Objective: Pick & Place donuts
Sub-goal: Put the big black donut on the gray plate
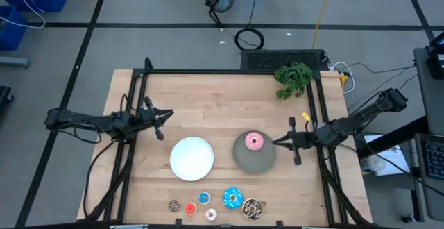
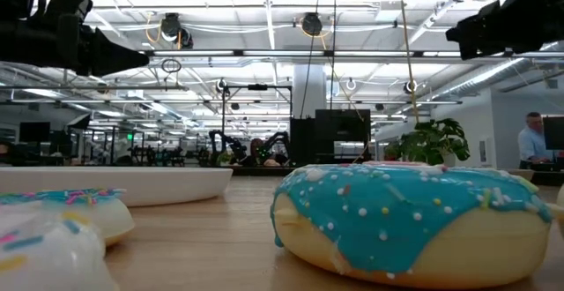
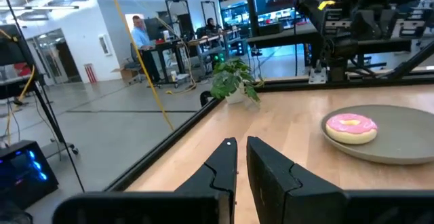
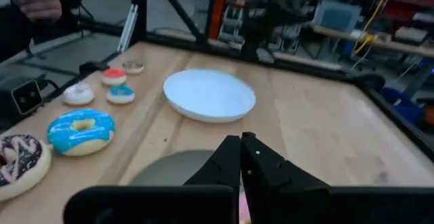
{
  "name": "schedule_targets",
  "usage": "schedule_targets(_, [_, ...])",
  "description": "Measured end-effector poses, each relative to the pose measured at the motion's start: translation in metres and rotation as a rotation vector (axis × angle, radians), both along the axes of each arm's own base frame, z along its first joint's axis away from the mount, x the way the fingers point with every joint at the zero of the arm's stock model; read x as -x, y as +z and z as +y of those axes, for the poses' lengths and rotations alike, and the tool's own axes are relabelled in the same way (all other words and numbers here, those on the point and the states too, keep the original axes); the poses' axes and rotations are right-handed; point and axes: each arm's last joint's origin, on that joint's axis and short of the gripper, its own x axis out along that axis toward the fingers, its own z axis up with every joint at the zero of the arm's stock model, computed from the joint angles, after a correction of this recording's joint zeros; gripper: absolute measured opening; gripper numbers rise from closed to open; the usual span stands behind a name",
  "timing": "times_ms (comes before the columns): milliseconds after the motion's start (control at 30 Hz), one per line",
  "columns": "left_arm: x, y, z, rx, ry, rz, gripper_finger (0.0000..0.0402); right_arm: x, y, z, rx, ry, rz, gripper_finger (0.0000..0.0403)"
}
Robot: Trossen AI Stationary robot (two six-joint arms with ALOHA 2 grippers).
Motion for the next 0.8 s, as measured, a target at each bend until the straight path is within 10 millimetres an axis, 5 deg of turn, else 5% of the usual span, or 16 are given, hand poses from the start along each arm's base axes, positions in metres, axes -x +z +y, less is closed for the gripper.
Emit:
schedule_targets(533, [0.001,0.007,0.000,0.099,-0.005,-0.117,0.0042,0.015,-0.011,-0.006,-0.047,0.035,-0.087,0.0001])
schedule_targets(800, [0.001,0.010,0.000,0.133,-0.024,-0.154,0.0042,0.015,-0.013,-0.006,0.068,0.045,-0.121,0.0001])
